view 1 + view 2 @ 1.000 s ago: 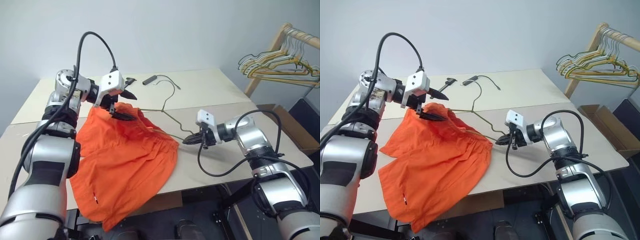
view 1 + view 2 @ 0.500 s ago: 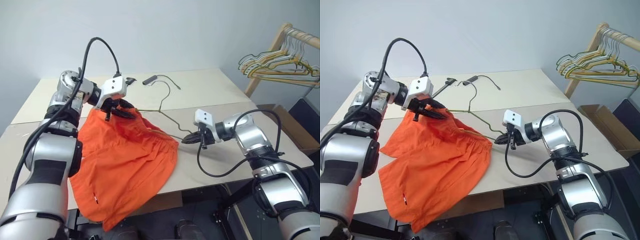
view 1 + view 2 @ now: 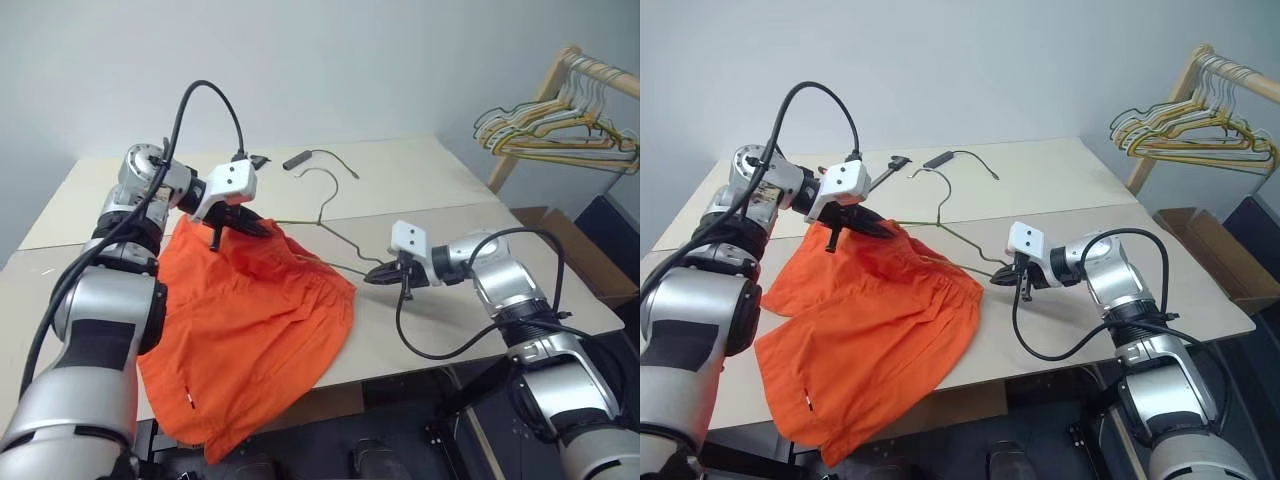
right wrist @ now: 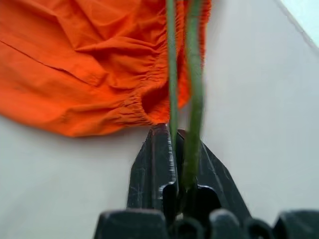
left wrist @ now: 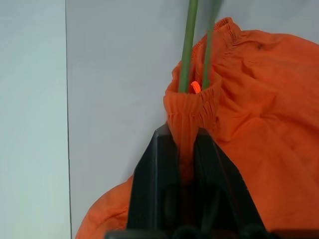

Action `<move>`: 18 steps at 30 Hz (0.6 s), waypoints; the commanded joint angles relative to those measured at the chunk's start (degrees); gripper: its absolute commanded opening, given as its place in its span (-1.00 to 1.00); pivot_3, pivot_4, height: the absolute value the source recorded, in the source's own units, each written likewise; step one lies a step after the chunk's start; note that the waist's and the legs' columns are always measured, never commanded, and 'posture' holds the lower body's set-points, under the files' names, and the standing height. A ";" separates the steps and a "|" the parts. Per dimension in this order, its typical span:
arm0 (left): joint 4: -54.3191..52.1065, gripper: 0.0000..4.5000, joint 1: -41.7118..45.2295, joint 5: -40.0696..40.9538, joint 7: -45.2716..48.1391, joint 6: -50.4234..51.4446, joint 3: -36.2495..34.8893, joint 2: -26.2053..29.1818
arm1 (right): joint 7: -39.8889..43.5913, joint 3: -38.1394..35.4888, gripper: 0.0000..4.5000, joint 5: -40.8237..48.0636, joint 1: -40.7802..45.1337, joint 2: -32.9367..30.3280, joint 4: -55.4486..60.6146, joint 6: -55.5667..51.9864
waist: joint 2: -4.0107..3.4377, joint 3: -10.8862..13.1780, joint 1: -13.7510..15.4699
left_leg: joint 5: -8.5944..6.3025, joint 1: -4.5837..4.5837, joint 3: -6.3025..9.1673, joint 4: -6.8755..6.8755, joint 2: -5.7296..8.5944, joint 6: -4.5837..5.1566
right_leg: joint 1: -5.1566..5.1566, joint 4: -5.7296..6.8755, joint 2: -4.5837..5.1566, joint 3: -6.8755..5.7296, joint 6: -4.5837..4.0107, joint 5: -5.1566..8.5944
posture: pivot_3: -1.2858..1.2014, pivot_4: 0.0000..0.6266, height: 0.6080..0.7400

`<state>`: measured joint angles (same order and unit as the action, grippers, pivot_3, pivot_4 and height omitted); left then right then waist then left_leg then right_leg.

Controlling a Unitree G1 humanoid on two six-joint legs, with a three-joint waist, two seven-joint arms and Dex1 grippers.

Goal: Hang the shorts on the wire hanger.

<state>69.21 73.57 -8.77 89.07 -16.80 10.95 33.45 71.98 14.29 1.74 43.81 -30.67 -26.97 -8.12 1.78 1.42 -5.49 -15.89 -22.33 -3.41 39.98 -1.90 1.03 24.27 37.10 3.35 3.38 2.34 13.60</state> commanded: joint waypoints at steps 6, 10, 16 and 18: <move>-1.46 -0.99 1.36 2.26 -2.81 -1.11 -3.57 1.81 | -5.82 -8.83 0.46 3.67 2.93 -2.25 -4.08 0.97 | 0.00 0.00 -0.02 | 0.00 0.00 0.15 0.00 0.01 0.00 | -0.01 0.02 0.02 0.01 0.01 -0.01 | 0.01 -1.00 1.00; -1.40 -0.99 0.14 1.98 -3.77 -1.87 -3.55 2.13 | -10.93 -15.09 0.98 6.43 3.65 -4.34 -5.96 -3.53 | 0.00 0.00 0.04 | 0.00 0.00 0.15 -0.01 0.03 0.01 | -0.02 0.02 0.05 0.01 0.02 -0.01 | 0.00 -1.00 1.00; -1.78 -0.99 -0.50 2.72 -3.58 -2.09 -4.21 2.08 | -12.21 -21.69 0.98 13.03 -3.15 -6.70 -0.17 -12.96 | 0.00 0.00 0.04 | -0.01 0.01 0.16 -0.02 0.01 0.02 | -0.04 0.00 0.04 0.01 0.02 -0.01 | 0.00 -1.00 1.00; -1.78 -0.99 -0.46 2.81 -3.69 -2.13 -4.39 2.15 | -11.38 -21.70 0.98 15.86 -7.36 -6.31 4.97 -18.76 | 0.01 0.00 0.06 | -0.01 0.01 0.17 -0.02 0.01 0.02 | -0.05 0.00 0.04 0.01 0.02 -0.01 | 0.00 -1.00 1.00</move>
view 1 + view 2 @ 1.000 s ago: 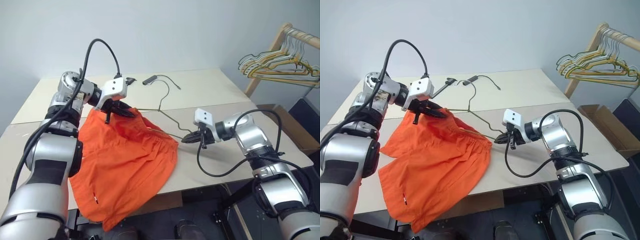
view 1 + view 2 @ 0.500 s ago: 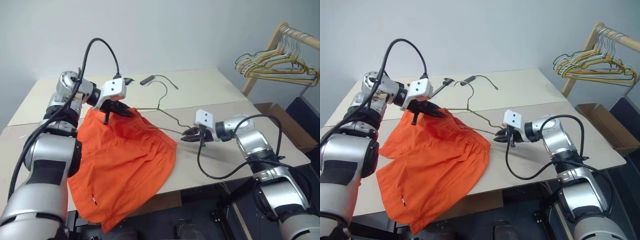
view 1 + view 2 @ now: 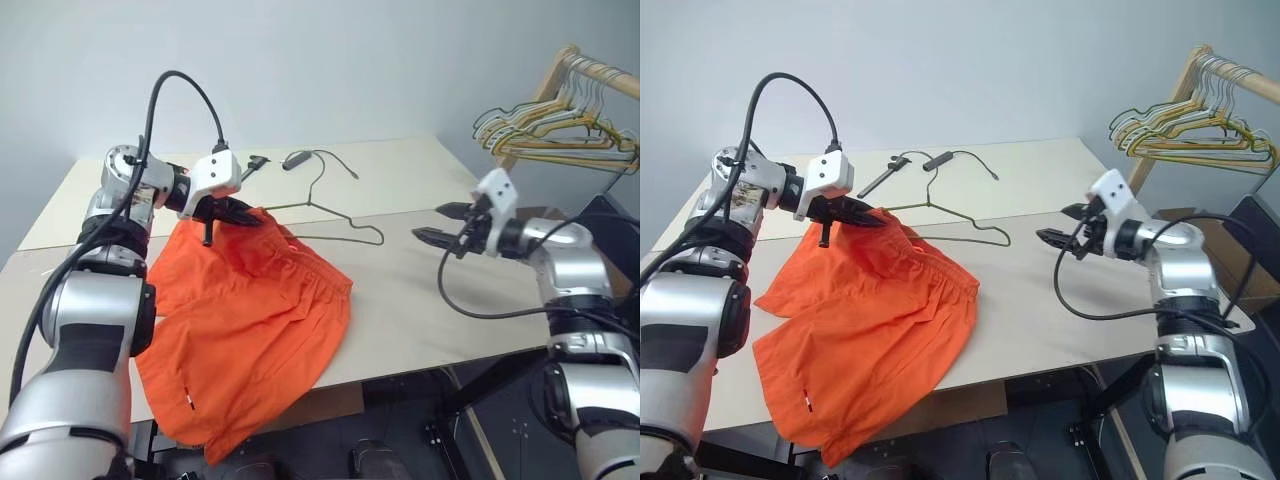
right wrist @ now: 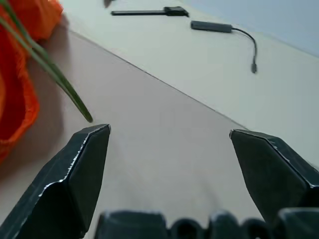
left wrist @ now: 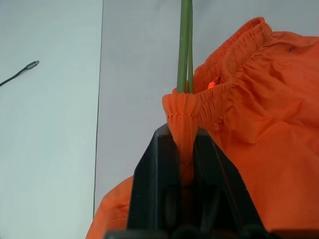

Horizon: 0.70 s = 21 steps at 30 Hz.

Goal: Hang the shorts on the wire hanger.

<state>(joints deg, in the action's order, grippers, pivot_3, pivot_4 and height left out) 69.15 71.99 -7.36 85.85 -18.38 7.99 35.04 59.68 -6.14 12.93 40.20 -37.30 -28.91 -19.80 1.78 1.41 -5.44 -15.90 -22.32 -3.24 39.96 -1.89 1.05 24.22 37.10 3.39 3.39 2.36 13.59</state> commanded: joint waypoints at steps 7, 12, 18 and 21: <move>-1.89 -0.99 1.20 1.60 -0.82 -0.79 -1.42 1.01 | -3.57 5.23 0.98 10.79 -16.97 9.74 23.50 -22.45 | -0.01 0.00 -0.38 | -0.01 0.08 0.00 0.01 -0.03 0.01 | 0.02 0.09 -0.07 0.13 0.00 0.00 | 0.00 -1.00 1.00; -2.05 -0.99 1.09 1.73 -0.95 -0.88 -1.47 1.10 | -7.68 7.14 0.98 12.75 -18.66 15.95 25.11 -26.14 | -0.01 0.00 0.10 | -0.02 0.01 0.00 0.04 0.05 0.03 | 0.03 0.03 0.00 0.08 0.04 0.00 | 0.01 -1.00 1.00; -2.18 -0.99 1.03 2.02 -0.90 -0.61 -1.74 1.12 | -11.00 5.57 0.98 14.76 -16.88 19.44 23.55 -27.43 | -0.01 0.00 0.71 | -0.03 -0.04 0.02 0.05 0.04 0.05 | 0.03 0.03 0.00 0.03 0.07 -0.01 | 0.01 -1.00 1.00; -2.16 -0.99 0.84 1.96 -1.16 -0.74 -1.78 1.10 | -12.15 4.87 0.61 15.70 -15.95 20.64 22.12 -28.26 | -0.01 0.00 1.03 | -0.03 -0.01 0.01 0.06 0.04 0.05 | 0.02 0.01 -0.01 0.03 0.08 -0.01 | 0.01 -1.00 1.00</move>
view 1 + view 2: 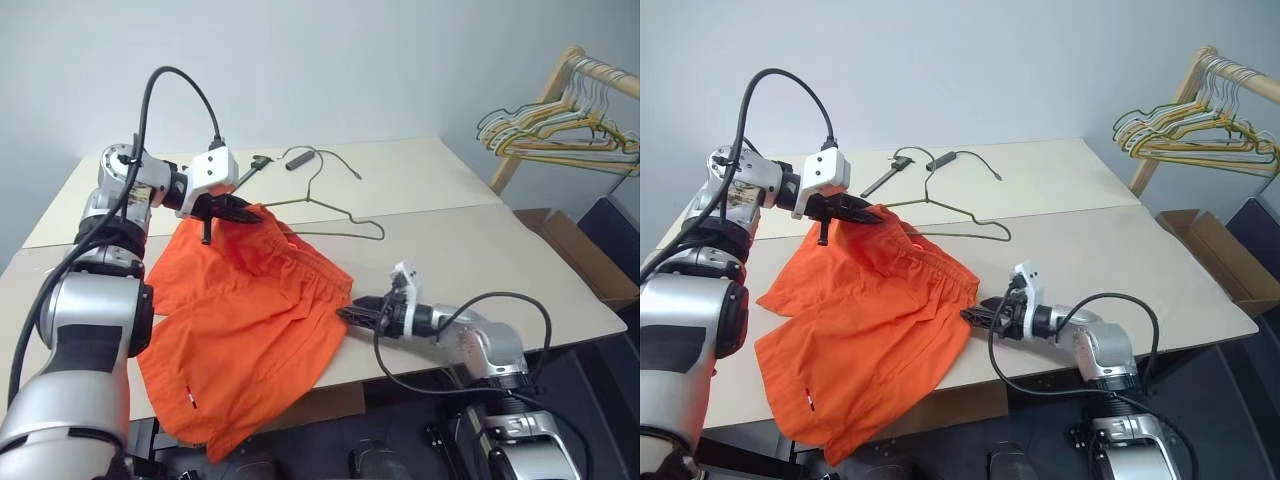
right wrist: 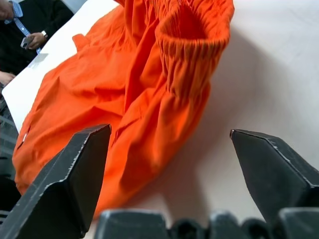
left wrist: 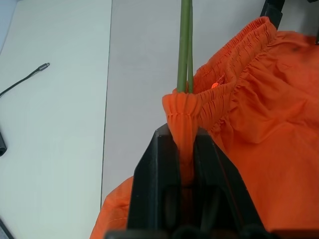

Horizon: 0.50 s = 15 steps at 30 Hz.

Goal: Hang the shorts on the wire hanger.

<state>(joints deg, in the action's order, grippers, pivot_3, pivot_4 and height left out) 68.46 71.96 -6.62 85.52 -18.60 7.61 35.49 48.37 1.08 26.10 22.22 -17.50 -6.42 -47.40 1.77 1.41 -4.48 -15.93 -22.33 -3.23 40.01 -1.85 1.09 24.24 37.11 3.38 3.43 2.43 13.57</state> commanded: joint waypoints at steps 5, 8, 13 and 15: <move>-1.40 -0.99 0.73 1.53 -1.11 -0.35 -1.68 0.58 | -2.37 -1.60 -0.15 1.55 2.55 1.55 -0.81 0.10 | 0.00 0.00 0.34 | 0.00 -0.01 0.00 -0.01 -0.01 0.00 | 0.01 0.01 -0.02 0.00 0.00 0.00 | 0.01 -1.00 1.00; -1.50 -0.99 0.56 2.11 -0.56 -0.13 -2.07 0.67 | -3.96 -1.92 -0.63 1.36 3.48 2.05 -2.43 0.09 | 0.00 0.00 0.42 | 0.00 0.00 -0.01 0.00 0.00 0.00 | 0.00 0.01 -0.01 0.00 0.00 0.00 | 0.01 -1.00 1.00; -1.91 -0.99 0.40 3.33 2.62 0.55 -2.79 1.62 | -4.75 -2.13 -0.98 0.75 5.21 1.18 -4.67 1.38 | 0.00 0.00 0.37 | 0.00 -0.02 -0.02 0.00 0.00 0.00 | 0.01 0.02 -0.01 0.00 0.00 0.00 | 0.01 -1.00 1.00; -2.15 -0.99 0.32 3.97 4.05 0.86 -3.17 2.03 | -4.44 -2.39 -0.98 0.47 5.79 0.37 -5.59 2.03 | 0.00 0.00 0.37 | 0.00 -0.02 -0.03 0.00 0.00 0.00 | 0.01 0.02 -0.01 0.01 0.00 0.00 | 0.01 -1.00 1.00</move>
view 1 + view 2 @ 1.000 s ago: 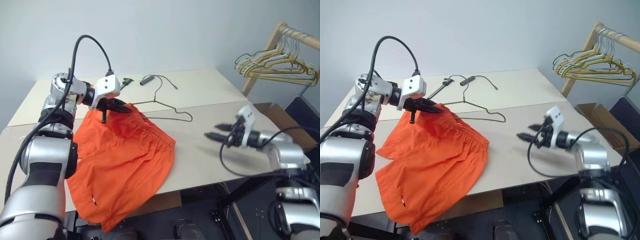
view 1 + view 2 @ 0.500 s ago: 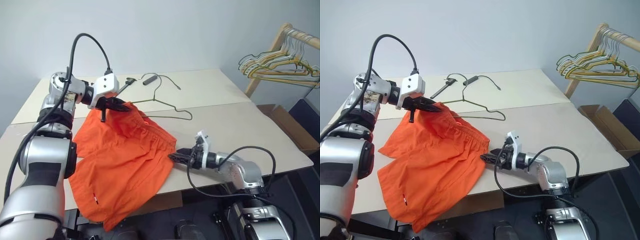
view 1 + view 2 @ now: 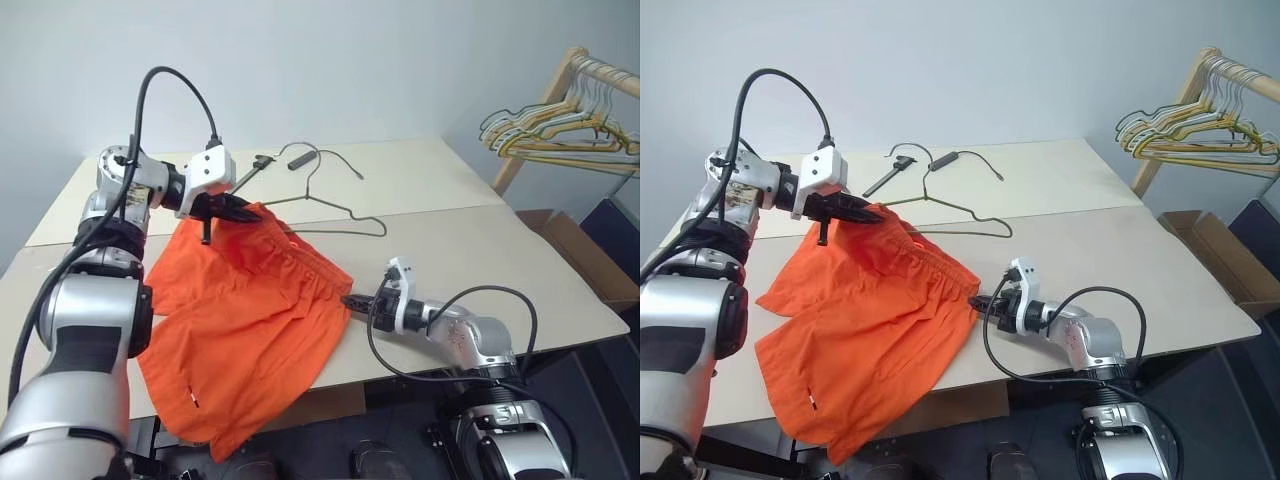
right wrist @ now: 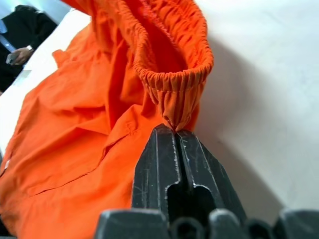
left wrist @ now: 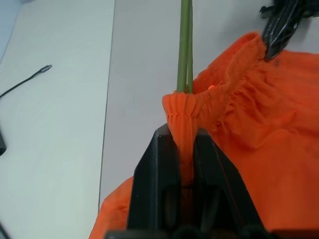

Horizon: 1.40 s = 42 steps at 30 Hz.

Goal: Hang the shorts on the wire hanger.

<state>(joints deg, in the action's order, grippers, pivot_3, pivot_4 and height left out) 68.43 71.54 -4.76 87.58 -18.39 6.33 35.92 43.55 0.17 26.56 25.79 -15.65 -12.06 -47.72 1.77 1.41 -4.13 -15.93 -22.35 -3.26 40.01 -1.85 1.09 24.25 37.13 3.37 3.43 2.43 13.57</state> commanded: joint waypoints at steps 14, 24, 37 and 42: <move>-11.22 -0.99 -3.39 14.19 4.92 4.63 6.07 7.76 | 19.70 2.97 -0.98 -5.18 10.59 -16.03 -13.01 13.47 | 0.00 0.00 0.08 | 0.00 0.01 0.01 0.01 -0.01 0.01 | -0.02 -0.02 0.00 0.01 0.00 0.00 | 0.02 -1.00 1.00; -10.95 -0.99 -4.29 14.03 4.92 2.89 9.88 9.19 | 23.67 2.95 -0.98 -9.28 16.53 -18.61 -22.22 19.91 | 0.00 0.00 0.08 | 0.00 0.03 -0.08 0.02 0.00 0.01 | -0.01 -0.02 0.00 0.03 0.00 0.00 | 0.02 -1.00 1.00; -7.64 -0.99 -3.79 6.82 2.36 -1.49 8.06 7.27 | 23.91 3.76 -0.98 -13.13 14.44 -20.91 -16.03 26.49 | 0.00 0.00 0.11 | 0.00 0.02 -0.14 0.04 0.00 0.01 | -0.01 -0.02 0.00 0.03 0.00 0.00 | 0.01 -1.00 1.00; -8.21 -0.99 -3.54 4.92 1.33 -2.82 8.05 6.30 | 22.71 3.00 -0.98 -12.39 14.96 -20.77 -7.95 26.60 | 0.00 0.00 0.06 | 0.00 0.02 -0.13 0.04 -0.01 0.01 | 0.00 -0.02 0.00 0.03 0.00 0.00 | 0.01 -1.00 1.00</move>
<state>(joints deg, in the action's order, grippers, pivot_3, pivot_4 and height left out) 60.67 66.49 0.89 89.64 -20.42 15.82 41.63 67.22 5.30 14.21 39.84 -34.60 -23.56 -22.10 1.77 1.41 -4.07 -15.94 -22.33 -3.38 40.05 -1.86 1.10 24.26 37.12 3.38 3.47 2.43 13.58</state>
